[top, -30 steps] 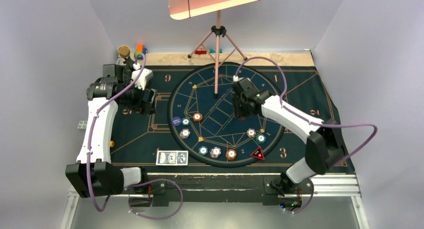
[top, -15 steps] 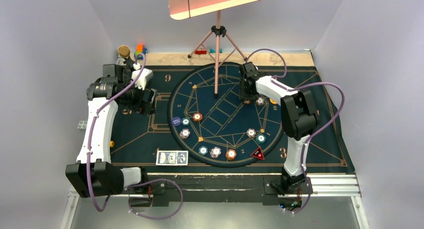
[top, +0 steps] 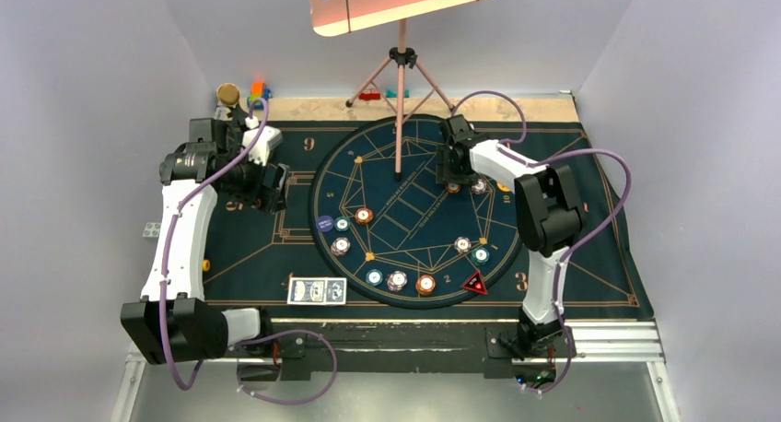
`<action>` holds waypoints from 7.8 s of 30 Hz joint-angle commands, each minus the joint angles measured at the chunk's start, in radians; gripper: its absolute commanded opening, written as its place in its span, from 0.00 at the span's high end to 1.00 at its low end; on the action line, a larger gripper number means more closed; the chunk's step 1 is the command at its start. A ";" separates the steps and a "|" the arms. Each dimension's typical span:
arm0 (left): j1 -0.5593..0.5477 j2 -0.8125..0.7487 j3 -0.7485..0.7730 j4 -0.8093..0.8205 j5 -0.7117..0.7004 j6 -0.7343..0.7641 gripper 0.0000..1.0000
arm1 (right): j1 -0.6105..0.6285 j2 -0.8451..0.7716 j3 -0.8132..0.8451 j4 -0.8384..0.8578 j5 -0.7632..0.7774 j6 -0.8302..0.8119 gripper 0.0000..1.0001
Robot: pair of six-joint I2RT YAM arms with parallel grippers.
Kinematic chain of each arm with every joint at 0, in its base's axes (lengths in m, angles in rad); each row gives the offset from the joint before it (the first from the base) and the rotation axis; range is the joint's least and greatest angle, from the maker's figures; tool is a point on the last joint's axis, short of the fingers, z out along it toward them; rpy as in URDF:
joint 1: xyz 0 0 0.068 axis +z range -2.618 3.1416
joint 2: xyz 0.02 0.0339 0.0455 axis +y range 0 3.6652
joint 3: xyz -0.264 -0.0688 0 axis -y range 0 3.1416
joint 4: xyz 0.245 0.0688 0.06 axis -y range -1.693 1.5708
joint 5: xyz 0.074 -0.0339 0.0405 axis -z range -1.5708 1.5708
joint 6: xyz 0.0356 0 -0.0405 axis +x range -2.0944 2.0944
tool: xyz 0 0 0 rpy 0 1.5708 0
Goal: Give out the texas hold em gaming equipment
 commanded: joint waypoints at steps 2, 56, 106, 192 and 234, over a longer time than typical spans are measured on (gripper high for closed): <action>0.006 -0.026 -0.001 0.005 0.013 0.022 0.00 | 0.022 -0.136 -0.033 0.011 0.011 0.024 0.34; 0.006 -0.027 -0.004 0.026 0.019 0.013 0.00 | 0.641 -0.527 -0.588 -0.050 -0.134 0.106 0.71; -0.043 -0.093 -0.126 -0.125 0.227 0.308 0.00 | -0.132 -0.661 -0.777 0.027 0.024 0.485 0.47; -0.619 -0.221 -0.675 0.103 -0.089 0.685 0.77 | -0.132 -0.904 -0.421 0.070 -0.315 0.208 0.30; -0.618 0.257 0.437 -0.153 -0.033 0.134 1.00 | 0.161 -0.442 -0.261 0.814 -1.150 0.561 0.05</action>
